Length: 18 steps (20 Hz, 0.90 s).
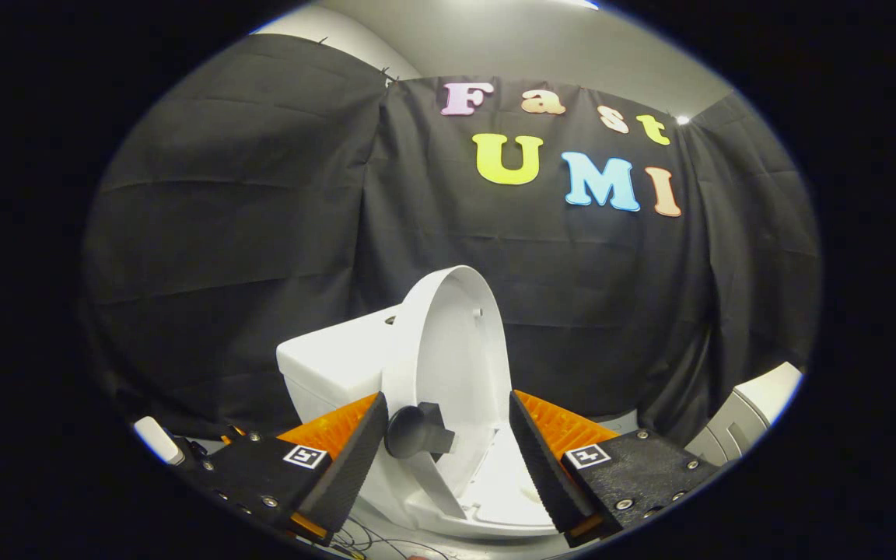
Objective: Open the toilet lid.
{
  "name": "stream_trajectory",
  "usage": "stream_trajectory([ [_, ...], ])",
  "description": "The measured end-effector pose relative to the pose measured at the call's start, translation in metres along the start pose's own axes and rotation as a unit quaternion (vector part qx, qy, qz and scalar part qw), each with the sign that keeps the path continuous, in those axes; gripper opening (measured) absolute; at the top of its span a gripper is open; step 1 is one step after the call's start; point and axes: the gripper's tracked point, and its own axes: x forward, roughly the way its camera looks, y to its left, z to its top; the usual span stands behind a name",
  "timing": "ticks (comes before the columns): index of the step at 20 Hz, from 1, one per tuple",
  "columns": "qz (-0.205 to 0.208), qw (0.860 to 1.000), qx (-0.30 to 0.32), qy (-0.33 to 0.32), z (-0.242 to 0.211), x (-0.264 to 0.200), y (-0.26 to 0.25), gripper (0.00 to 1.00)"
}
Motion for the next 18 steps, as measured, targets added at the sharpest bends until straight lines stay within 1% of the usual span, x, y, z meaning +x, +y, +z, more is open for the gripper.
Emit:
stream_trajectory([
  [1, 0.008, 1.0, 0.008, -0.007, 0.005, -0.004, -0.002, 0.95],
  [2, 0.004, 1.0, 0.011, -0.015, 0.01, -0.01, -0.013, 0.95],
  [4, -0.015, 0.999, 0.012, -0.032, 0.021, -0.02, -0.037, 0.95],
  [7, -0.031, 0.998, 0.017, -0.051, 0.032, -0.033, -0.066, 0.95],
  [11, -0.063, 0.995, 0.001, -0.071, 0.044, -0.054, -0.109, 0.95],
  [14, -0.077, 0.994, -0.005, -0.084, 0.049, -0.067, -0.134, 0.95],
  [18, -0.088, 0.992, -0.002, -0.09, 0.053, -0.085, -0.155, 0.95],
])
